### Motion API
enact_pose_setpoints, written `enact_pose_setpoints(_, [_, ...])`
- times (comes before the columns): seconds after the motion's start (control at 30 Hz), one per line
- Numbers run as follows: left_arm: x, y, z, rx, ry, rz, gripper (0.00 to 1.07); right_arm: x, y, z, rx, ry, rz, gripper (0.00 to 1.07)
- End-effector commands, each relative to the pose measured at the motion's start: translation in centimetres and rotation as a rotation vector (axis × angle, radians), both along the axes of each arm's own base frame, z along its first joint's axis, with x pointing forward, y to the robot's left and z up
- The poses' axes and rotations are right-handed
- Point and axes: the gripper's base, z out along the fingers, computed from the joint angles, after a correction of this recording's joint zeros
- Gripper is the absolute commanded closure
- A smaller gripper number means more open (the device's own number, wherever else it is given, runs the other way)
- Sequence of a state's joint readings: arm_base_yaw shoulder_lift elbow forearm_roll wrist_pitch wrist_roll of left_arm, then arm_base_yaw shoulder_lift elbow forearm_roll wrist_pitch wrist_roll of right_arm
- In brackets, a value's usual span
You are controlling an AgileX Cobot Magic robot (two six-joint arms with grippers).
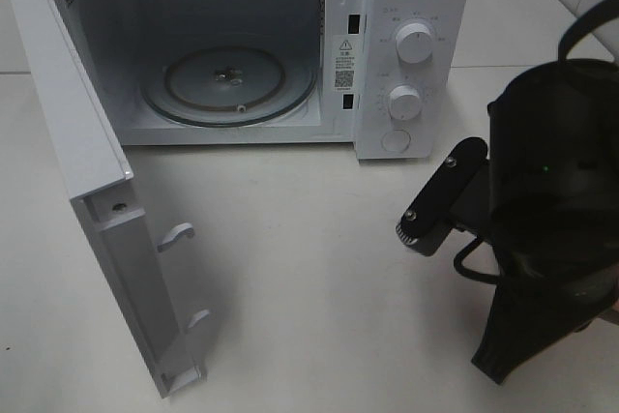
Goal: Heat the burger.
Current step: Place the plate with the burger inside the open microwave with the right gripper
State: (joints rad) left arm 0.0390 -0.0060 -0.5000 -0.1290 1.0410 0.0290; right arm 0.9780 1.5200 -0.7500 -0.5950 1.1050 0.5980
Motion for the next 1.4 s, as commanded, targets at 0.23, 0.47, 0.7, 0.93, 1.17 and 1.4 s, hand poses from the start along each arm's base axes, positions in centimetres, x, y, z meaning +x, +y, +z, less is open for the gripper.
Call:
enact_pose_setpoints(0.23, [-0.3,0.0,-0.1,-0.001,-0.029,0.001,0.09,-2.7,2.1,0.6,-0.062,-0.036,0.172,1.07])
enact_pose_setpoints(0.47, [-0.3,0.0,-0.1,-0.001,-0.029,0.001,0.09,-4.4,3.4,0.6,-0.081,-0.032,0.322,1.07])
enact_pose_setpoints(0.7, [-0.3,0.0,-0.1,-0.001,-0.029,0.001,0.09,-5.3,4.2,0.8,-0.12,-0.039,0.469,1.07])
enact_pose_setpoints(0.93, [-0.3,0.0,-0.1,-0.001,-0.029,0.001,0.09,-5.4,5.0,0.6,-0.127,-0.002,0.646,1.07])
enact_pose_setpoints(1.17, [-0.3,0.0,-0.1,-0.001,-0.029,0.001,0.09,-5.1,6.3,0.6,-0.117,-0.013,0.866,1.07])
enact_pose_setpoints(1.4, [-0.3,0.0,-0.1,-0.001,-0.029,0.001,0.09,-4.5,6.9,0.5,-0.094,-0.018,0.989,1.07])
